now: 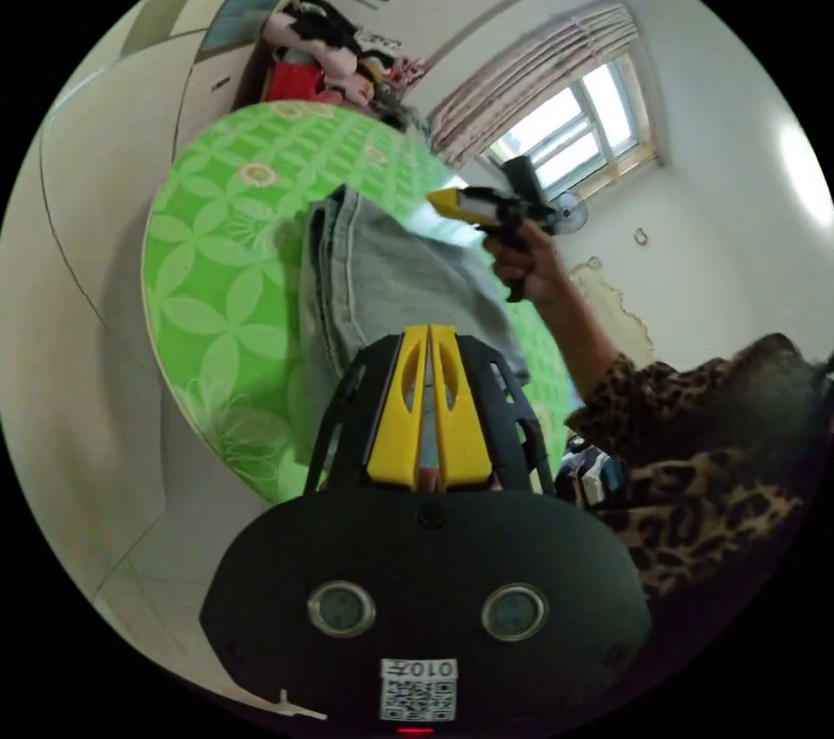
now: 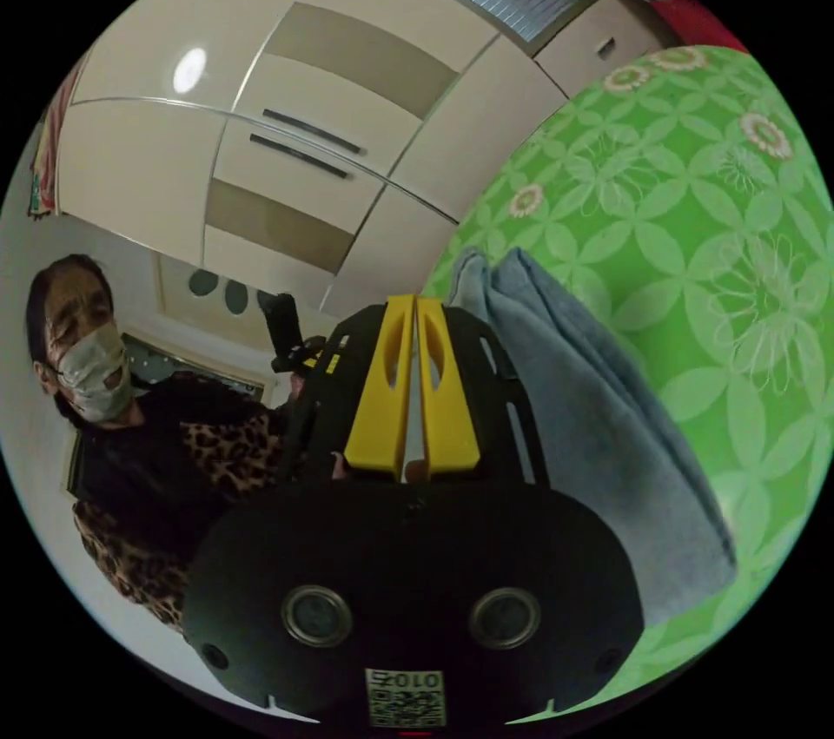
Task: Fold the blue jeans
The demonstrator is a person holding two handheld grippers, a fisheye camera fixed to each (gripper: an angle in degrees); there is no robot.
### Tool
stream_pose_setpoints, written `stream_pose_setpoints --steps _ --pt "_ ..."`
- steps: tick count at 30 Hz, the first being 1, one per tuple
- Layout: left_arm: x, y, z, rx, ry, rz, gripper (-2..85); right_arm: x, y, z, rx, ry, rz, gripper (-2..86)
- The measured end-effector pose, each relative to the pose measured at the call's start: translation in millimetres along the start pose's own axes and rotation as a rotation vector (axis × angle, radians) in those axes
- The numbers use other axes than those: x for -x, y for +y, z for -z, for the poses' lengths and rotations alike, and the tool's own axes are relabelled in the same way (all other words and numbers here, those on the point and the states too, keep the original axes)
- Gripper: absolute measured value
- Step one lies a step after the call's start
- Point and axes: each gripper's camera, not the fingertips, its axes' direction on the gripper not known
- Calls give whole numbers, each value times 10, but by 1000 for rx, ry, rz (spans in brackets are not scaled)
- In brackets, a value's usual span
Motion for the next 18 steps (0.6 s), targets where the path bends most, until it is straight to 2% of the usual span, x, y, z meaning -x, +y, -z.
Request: stream_pose_setpoints --steps 1,2,5,8,11,18 --pt "63 7 -135 101 -100 47 -2 48 162 -107 -1 8 -42 40" --pt "79 74 -114 113 -87 59 -3 92 252 -163 -2 10 -49 44" --pt "80 295 294 -11 68 38 -3 390 684 -541 6 48 -40 74" --pt "330 466 584 -56 6 135 -3 733 921 -992 49 177 11 91" --pt "565 573 713 -81 0 225 -3 1042 979 -1418 106 362 89 93" --pt "713 635 723 -97 44 258 -2 1531 1197 -2509 246 872 250 79"
